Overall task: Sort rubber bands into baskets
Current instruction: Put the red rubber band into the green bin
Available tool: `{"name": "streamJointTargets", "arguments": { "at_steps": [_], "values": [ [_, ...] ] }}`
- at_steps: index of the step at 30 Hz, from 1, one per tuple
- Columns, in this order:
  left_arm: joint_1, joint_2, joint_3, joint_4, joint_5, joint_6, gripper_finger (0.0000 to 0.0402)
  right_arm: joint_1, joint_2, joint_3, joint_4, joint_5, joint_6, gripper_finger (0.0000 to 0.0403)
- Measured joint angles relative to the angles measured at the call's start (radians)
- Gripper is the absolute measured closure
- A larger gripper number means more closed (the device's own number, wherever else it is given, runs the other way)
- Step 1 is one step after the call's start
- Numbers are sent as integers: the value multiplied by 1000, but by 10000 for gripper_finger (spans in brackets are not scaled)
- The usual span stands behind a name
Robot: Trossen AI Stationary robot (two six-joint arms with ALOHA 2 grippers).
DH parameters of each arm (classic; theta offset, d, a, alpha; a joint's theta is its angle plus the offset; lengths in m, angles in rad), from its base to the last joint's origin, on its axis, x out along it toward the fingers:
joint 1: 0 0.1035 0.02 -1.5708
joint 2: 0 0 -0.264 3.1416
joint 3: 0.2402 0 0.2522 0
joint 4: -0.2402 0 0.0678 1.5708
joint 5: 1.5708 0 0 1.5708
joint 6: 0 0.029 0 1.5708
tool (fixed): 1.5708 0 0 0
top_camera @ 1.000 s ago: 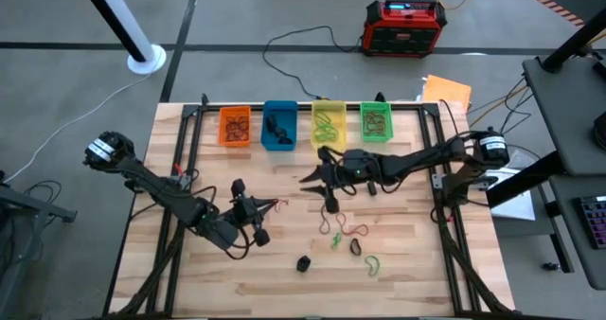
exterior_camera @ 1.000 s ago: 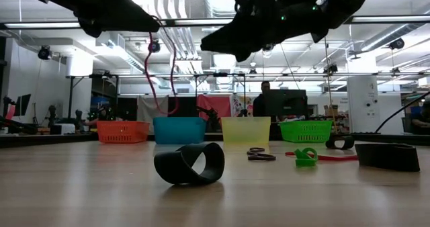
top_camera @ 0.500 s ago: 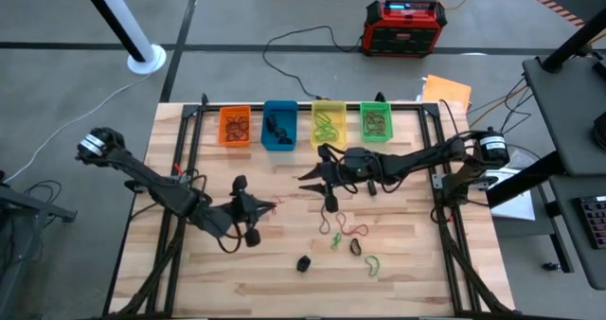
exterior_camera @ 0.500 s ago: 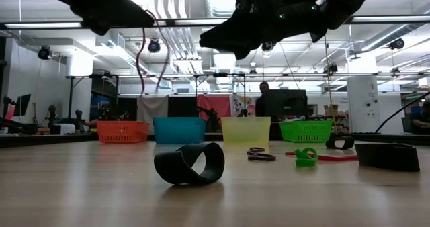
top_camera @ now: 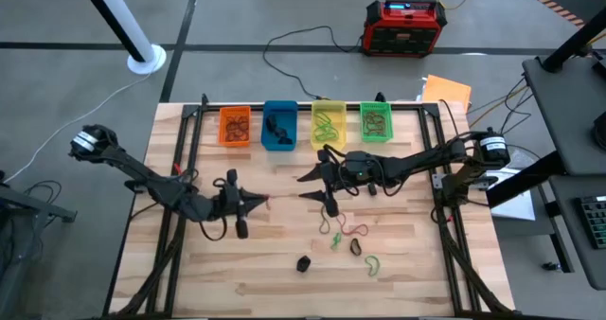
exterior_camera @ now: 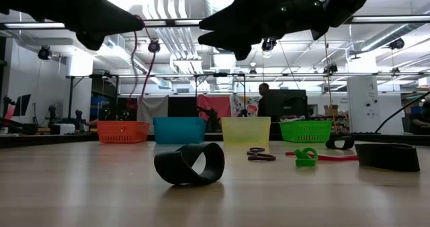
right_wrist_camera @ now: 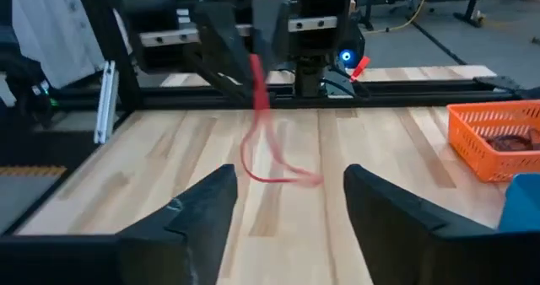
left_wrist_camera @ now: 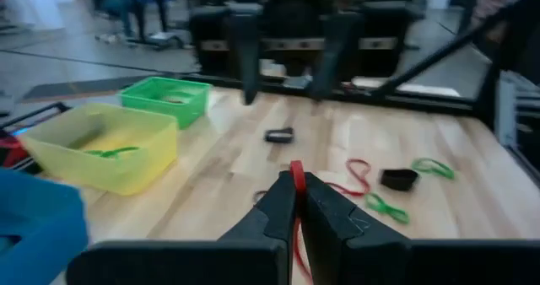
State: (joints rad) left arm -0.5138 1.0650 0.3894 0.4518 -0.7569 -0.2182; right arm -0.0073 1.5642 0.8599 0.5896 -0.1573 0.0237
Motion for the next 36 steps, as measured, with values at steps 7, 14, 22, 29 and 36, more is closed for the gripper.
{"name": "streamJointTargets", "arguments": {
  "at_steps": [7, 14, 22, 29, 36],
  "values": [
    [81, -8, -2, 28, -18, 32, 401, 27, 47, 33, 52, 0, 29, 145],
    [159, 17, 72, 28, -19, 71, 401, 27, 178, 157, 36, 119, -15, 124],
    [190, 20, 120, 28, -10, 143, 402, 27, 273, 299, 43, 132, -21, 137],
    [206, 22, 114, 27, -11, 174, 402, 27, 319, 378, 7, 162, -16, 192],
    [211, 14, 107, 27, -11, 237, 402, 27, 317, 377, -8, 187, -27, 343]
  ]
}}
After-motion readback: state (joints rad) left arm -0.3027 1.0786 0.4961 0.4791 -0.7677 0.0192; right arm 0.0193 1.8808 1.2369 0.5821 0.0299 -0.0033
